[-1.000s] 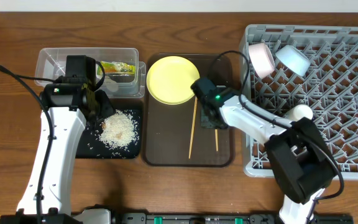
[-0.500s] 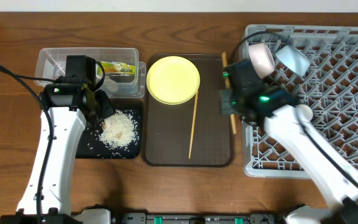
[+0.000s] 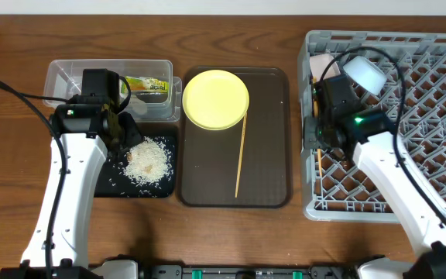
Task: Sort waste into correct bins and load items into the dishwasher rack
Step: 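Carry the chopsticks to the rack and drop them along its left edge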
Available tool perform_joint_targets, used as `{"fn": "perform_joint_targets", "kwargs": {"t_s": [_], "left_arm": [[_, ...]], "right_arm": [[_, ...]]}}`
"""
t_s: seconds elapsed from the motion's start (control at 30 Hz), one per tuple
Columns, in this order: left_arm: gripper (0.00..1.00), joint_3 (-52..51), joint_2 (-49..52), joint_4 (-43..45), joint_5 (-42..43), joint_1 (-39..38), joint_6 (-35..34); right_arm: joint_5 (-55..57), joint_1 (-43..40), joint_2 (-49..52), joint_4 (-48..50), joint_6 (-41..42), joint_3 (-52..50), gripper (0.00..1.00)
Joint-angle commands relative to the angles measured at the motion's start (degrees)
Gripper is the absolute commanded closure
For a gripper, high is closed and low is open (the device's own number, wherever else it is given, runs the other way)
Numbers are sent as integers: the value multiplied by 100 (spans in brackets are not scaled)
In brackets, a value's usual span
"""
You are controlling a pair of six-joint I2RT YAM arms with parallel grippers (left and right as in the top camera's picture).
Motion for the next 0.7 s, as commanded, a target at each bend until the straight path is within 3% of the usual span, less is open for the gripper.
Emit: {"fn": "perform_joint_targets", "kwargs": {"t_s": [0.0, 0.37, 0.57, 0.67], "left_arm": [[36, 33, -44, -20, -11, 24, -33], [36, 33, -44, -20, -11, 24, -33], [36, 33, -44, -20, -11, 24, -33], [36, 33, -44, -20, -11, 24, -33]], "right_arm": [[39, -57, 146, 66, -50, -175, 99], [107, -92, 184, 162, 92, -227, 97], [293, -92, 181, 166, 92, -225, 74], [396, -92, 166, 216, 72, -221, 72]]}}
